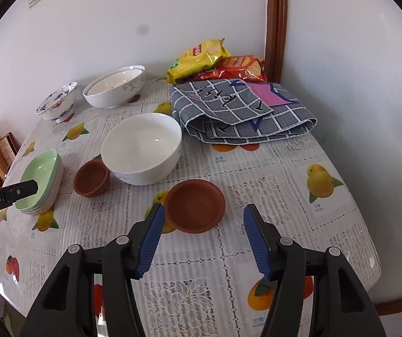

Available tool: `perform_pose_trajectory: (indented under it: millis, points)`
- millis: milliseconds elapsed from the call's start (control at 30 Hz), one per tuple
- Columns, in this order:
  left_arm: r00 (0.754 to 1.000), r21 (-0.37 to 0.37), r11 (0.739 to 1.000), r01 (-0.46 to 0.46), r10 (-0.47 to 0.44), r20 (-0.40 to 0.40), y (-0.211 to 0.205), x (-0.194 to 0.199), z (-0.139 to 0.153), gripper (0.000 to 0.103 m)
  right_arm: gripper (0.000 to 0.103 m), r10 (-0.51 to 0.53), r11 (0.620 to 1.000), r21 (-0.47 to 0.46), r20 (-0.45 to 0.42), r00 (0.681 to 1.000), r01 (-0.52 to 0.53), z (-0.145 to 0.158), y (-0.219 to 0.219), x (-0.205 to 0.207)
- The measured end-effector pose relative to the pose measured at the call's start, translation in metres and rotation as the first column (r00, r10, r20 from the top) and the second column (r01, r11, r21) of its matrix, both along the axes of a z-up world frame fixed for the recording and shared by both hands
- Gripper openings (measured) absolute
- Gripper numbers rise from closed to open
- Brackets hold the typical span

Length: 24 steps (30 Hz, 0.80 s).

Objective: Organize plates and bowls
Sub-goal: 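Move the left tool to the larger brown clay bowl while the right tool reaches the smaller one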

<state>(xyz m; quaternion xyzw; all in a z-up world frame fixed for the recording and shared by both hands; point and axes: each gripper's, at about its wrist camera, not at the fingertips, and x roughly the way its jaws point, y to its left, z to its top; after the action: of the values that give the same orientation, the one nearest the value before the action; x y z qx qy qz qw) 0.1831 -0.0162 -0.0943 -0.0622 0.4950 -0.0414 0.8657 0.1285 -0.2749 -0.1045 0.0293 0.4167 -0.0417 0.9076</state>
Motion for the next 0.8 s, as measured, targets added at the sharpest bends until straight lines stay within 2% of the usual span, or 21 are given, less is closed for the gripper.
perform_pose_trajectory:
  millis: [233, 400, 600, 800]
  points:
    - [0.999, 0.013, 1.0, -0.008, 0.008, -0.033, -0.017, 0.016, -0.017, 0.041, 0.056, 0.003, 1.0, 0.023, -0.044, 0.999, -0.002, -0.024, -0.016, 0.012]
    - [0.998, 0.01, 1.0, -0.008, 0.008, -0.067, -0.027, 0.03, -0.028, 0.041, 0.048, -0.016, 0.998, 0.058, -0.072, 0.997, 0.02, -0.04, -0.026, 0.024]
    - [0.995, -0.018, 1.0, -0.025, 0.023, -0.094, -0.028, 0.046, -0.042, 0.041, 0.042, -0.02, 0.995, 0.1, -0.086, 0.996, 0.029, -0.052, -0.034, 0.038]
    - [0.991, -0.045, 0.997, -0.056, 0.05, -0.127, -0.024, 0.061, -0.057, 0.041, 0.041, -0.003, 0.992, 0.122, -0.103, 0.995, 0.016, -0.064, -0.035, 0.047]
